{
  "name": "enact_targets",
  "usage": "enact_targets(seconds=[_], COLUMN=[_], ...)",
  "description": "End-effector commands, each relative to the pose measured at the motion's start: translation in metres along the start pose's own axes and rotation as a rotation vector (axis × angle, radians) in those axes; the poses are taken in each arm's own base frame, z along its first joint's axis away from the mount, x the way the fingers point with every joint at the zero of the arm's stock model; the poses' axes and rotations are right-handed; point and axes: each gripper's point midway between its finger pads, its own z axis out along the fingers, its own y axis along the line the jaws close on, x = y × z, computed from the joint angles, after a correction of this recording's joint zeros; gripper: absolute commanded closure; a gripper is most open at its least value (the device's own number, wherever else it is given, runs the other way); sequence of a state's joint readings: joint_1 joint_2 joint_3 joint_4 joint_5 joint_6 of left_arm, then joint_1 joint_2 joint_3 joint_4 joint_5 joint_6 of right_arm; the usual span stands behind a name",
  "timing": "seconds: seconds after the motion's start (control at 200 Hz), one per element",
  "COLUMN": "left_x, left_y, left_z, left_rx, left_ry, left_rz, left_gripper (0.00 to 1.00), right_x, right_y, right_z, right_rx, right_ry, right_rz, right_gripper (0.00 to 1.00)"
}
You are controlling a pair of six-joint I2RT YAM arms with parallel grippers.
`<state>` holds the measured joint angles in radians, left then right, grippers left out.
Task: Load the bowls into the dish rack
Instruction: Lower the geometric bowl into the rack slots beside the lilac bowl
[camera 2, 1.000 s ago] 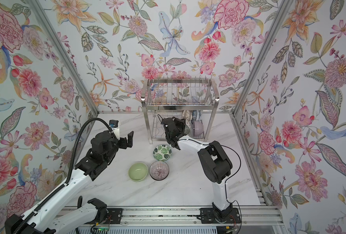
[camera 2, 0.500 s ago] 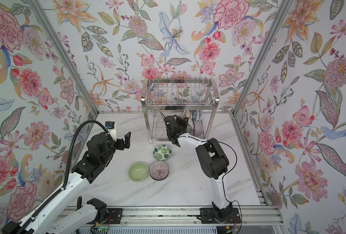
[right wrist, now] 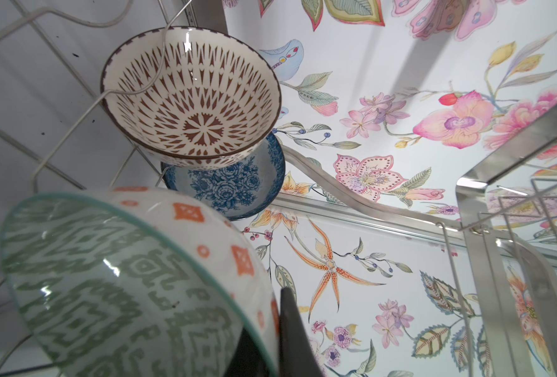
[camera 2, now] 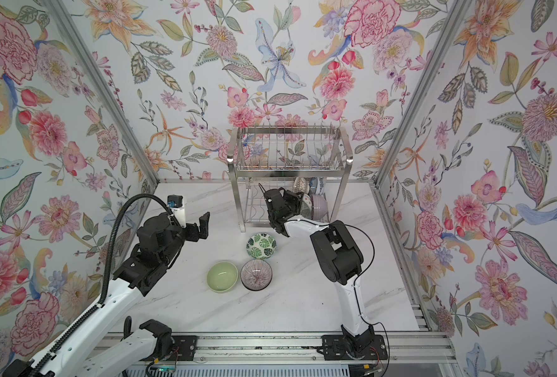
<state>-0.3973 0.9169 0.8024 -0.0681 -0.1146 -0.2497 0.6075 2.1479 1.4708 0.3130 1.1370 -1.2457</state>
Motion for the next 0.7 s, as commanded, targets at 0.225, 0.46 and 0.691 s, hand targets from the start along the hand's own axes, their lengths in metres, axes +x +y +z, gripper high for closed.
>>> enact_targets(seconds=[0.225,0.46,0.691], left_x=[0.007,0.008,0.008], left_y=[0.008,0.010,0.012], left_z=[-0.002,-0.002,-0.002], left_rx=[0.000,0.006,0.007], left_ry=[0.009,0.004,0.003], left_rz=[0.006,0.003,0.000], left_gripper=[0.01,0.01,0.01], right_x=[-0.006,-0.008,-0.010], right_y=[-0.018,-0.007,0.003], right_z=[0.007,0.011,0.015], right_rx=[0.073,0.081,0.073], right_ry=[0.051,0.068,0.077], right_rz=[0.053,0.024,0.003], right_gripper=[1.00,1.00,1.00])
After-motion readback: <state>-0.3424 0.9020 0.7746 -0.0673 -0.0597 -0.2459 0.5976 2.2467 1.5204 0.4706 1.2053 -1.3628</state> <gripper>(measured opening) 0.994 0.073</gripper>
